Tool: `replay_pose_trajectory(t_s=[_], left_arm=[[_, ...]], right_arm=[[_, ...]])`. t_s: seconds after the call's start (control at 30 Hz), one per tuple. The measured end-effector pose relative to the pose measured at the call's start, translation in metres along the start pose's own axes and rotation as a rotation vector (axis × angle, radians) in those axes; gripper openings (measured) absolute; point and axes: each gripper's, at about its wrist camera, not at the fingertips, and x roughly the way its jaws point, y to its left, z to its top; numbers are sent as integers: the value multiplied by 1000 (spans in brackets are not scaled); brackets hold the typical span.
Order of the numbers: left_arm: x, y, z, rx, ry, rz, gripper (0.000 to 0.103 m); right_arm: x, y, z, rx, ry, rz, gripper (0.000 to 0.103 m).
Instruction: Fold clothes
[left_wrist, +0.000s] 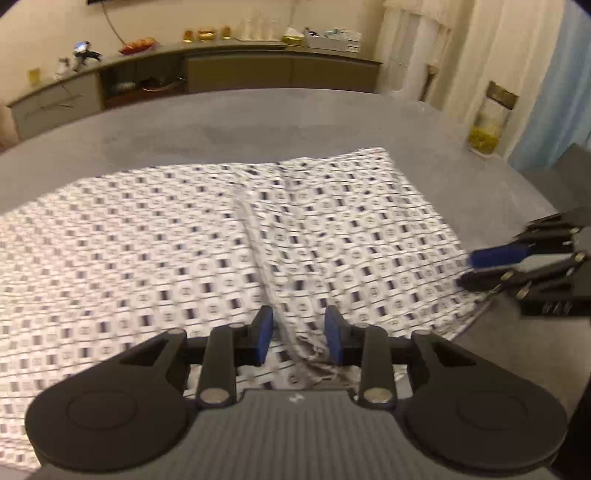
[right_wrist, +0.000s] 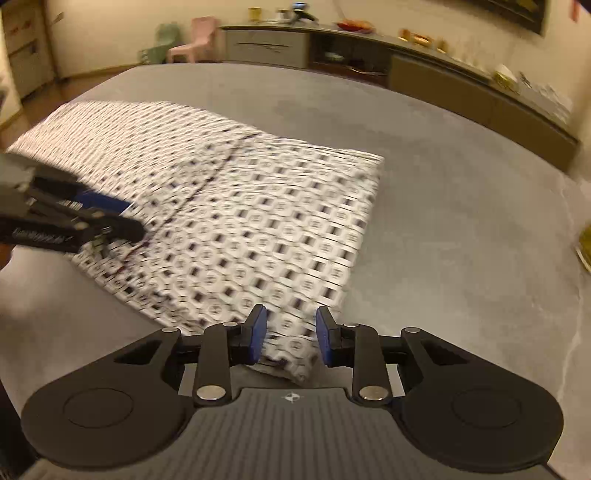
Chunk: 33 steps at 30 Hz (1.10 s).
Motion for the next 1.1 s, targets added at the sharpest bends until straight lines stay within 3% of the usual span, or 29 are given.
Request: replay_pose_trajectory(t_s=[0.07,0.17,0.27,0.33,0.43,0.5,0.53,0.63,0.7,0.8,0.87,0.93,1.03,1.1], left_arm=[[-4,3,-1,-12,-5,-28,29],[-8,6,-3,-27,-9,-62,30],[-7,4,-9,-11,-1,-40,30],[-14,8,-10,-21,-7,-46,30],[-37,32,-10,-65,-45,-37,30],[-54,56,-12,-105,-74,-15,30],[-61,72,-14,-133,-83,4,30],[-76,124,-26,-232,-76,55,29],[-86,160,-34,-295,-63,91,28],[-119,216,-54,-415,-112,162,28],[-141,254,-67,-494,-145,209,29],[-166,298,-85,-625,-181,242,30],[-194,366,-121,-877,-208,306,40],[-203,401,-141,-1014,-204,352,44]], right_arm=[[2,-7,1,32,-16,-49,30],[-2,-9,5,68,-106,10,30],[9,3,14,67,-99,76,30],[20,7,13,22,-16,0,30],[19,8,22,24,-9,-110,31],[11,9,28,47,-56,-116,33],[6,13,32,62,-89,-71,33],[6,44,39,54,-131,81,33],[20,70,41,11,-78,126,33],[40,98,39,-105,-2,21,38],[39,98,43,-81,13,-42,39],[35,102,48,-59,-19,-78,40],[30,134,59,-83,-92,-89,47],[30,168,66,-135,-126,-76,60]])
